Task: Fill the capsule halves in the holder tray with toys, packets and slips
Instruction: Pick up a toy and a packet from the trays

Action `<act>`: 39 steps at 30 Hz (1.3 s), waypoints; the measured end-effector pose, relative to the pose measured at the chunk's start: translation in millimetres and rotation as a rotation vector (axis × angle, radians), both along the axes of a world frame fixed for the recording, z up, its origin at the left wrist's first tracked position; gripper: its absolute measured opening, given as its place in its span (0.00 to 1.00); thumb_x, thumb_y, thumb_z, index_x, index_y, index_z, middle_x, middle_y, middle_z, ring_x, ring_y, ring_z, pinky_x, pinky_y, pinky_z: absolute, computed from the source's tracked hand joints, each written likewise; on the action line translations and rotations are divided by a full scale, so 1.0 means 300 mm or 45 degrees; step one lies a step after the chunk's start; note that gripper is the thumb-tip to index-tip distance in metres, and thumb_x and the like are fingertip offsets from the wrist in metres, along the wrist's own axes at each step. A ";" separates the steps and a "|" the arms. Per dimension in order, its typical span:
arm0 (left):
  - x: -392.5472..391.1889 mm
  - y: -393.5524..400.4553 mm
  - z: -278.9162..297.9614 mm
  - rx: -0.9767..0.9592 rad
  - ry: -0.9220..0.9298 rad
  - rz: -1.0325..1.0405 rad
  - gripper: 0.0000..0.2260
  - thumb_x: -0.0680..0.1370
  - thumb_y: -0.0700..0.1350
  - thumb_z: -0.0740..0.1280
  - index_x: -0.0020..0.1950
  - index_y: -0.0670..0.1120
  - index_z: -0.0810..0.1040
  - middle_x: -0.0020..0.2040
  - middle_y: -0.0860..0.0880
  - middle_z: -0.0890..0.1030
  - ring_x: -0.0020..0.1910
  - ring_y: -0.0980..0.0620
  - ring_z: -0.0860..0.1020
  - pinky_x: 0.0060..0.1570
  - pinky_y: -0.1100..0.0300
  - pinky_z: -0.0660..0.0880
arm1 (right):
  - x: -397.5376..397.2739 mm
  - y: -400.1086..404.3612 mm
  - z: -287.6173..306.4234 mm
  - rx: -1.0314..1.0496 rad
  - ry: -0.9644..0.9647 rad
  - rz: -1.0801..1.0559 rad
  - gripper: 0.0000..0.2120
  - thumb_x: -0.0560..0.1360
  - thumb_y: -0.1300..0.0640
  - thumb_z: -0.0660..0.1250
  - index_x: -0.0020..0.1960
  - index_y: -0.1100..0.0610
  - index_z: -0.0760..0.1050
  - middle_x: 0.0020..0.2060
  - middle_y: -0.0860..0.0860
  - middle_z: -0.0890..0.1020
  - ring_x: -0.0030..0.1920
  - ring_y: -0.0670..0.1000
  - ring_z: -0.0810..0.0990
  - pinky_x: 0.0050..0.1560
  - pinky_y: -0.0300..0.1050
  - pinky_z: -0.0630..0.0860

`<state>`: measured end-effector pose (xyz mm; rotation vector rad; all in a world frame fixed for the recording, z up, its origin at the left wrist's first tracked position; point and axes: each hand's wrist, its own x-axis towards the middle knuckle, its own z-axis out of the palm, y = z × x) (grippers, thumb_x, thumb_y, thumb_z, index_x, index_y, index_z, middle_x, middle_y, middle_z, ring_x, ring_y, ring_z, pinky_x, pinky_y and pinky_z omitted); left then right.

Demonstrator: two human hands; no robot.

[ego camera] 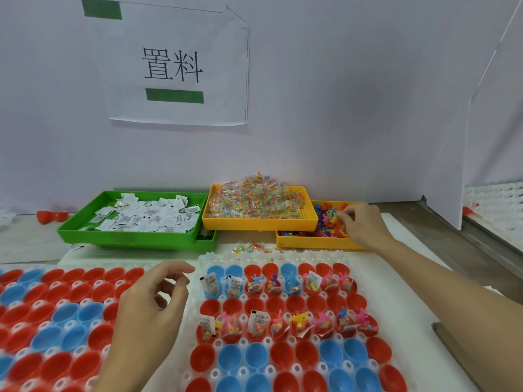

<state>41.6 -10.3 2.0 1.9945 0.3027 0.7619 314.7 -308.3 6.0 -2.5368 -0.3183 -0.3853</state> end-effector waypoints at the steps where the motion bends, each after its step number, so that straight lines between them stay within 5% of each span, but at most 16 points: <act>1: 0.000 0.000 0.001 0.005 0.004 0.002 0.16 0.76 0.32 0.67 0.43 0.54 0.82 0.41 0.58 0.82 0.36 0.54 0.77 0.29 0.68 0.69 | -0.007 0.001 0.003 0.019 -0.007 0.002 0.18 0.82 0.54 0.64 0.38 0.61 0.81 0.32 0.56 0.82 0.38 0.56 0.79 0.47 0.58 0.79; 6: -0.003 -0.011 0.008 0.007 -0.005 -0.002 0.17 0.76 0.31 0.67 0.42 0.55 0.82 0.40 0.57 0.82 0.36 0.53 0.77 0.29 0.68 0.69 | -0.086 0.018 0.036 0.239 -0.074 -0.029 0.15 0.83 0.53 0.62 0.43 0.59 0.80 0.34 0.53 0.82 0.38 0.53 0.81 0.47 0.54 0.79; 12: -0.012 -0.043 0.022 0.039 -0.014 -0.041 0.17 0.77 0.33 0.66 0.43 0.57 0.81 0.37 0.55 0.82 0.35 0.50 0.78 0.33 0.54 0.72 | -0.289 0.035 0.090 0.477 -0.148 0.097 0.16 0.82 0.54 0.63 0.38 0.55 0.79 0.30 0.49 0.81 0.33 0.47 0.80 0.39 0.43 0.76; 17: -0.029 -0.074 0.048 0.104 -0.082 -0.125 0.16 0.77 0.32 0.66 0.44 0.54 0.82 0.38 0.57 0.82 0.36 0.53 0.78 0.34 0.59 0.73 | -0.445 -0.021 0.115 0.577 0.017 0.310 0.14 0.82 0.56 0.64 0.39 0.55 0.81 0.31 0.51 0.83 0.31 0.45 0.81 0.34 0.33 0.74; 24: -0.063 -0.162 0.106 0.242 -0.134 -0.255 0.15 0.77 0.32 0.66 0.45 0.53 0.81 0.39 0.55 0.83 0.37 0.53 0.80 0.38 0.54 0.74 | -0.549 -0.087 0.113 0.698 0.116 0.503 0.11 0.80 0.61 0.65 0.41 0.56 0.82 0.33 0.51 0.84 0.33 0.46 0.82 0.35 0.36 0.76; 29: -0.062 -0.301 0.188 0.216 -0.075 -0.490 0.03 0.76 0.50 0.68 0.46 0.54 0.81 0.39 0.52 0.83 0.38 0.53 0.82 0.39 0.56 0.77 | -0.585 -0.084 0.108 0.794 0.195 0.682 0.11 0.80 0.63 0.66 0.40 0.57 0.82 0.32 0.52 0.84 0.33 0.46 0.81 0.35 0.34 0.75; 32: -0.005 -0.399 0.239 0.351 0.158 -0.600 0.16 0.68 0.66 0.67 0.48 0.57 0.79 0.40 0.56 0.82 0.38 0.57 0.82 0.35 0.62 0.76 | -0.595 -0.071 0.111 0.833 0.223 0.784 0.10 0.79 0.59 0.67 0.40 0.55 0.82 0.33 0.51 0.84 0.34 0.45 0.80 0.36 0.35 0.75; 36: 0.061 -0.508 0.250 0.354 0.121 -0.590 0.04 0.75 0.51 0.72 0.44 0.54 0.78 0.36 0.53 0.83 0.33 0.58 0.82 0.38 0.55 0.80 | -0.601 -0.073 0.107 0.936 0.233 0.851 0.10 0.76 0.54 0.67 0.44 0.59 0.83 0.33 0.51 0.83 0.35 0.46 0.80 0.36 0.36 0.75; 39: 0.092 -0.540 0.237 0.279 0.005 -0.529 0.06 0.76 0.43 0.73 0.40 0.51 0.79 0.32 0.51 0.83 0.32 0.54 0.82 0.39 0.53 0.81 | -0.586 -0.085 0.098 0.956 0.188 0.846 0.10 0.79 0.56 0.66 0.47 0.59 0.84 0.34 0.51 0.83 0.36 0.48 0.80 0.37 0.39 0.76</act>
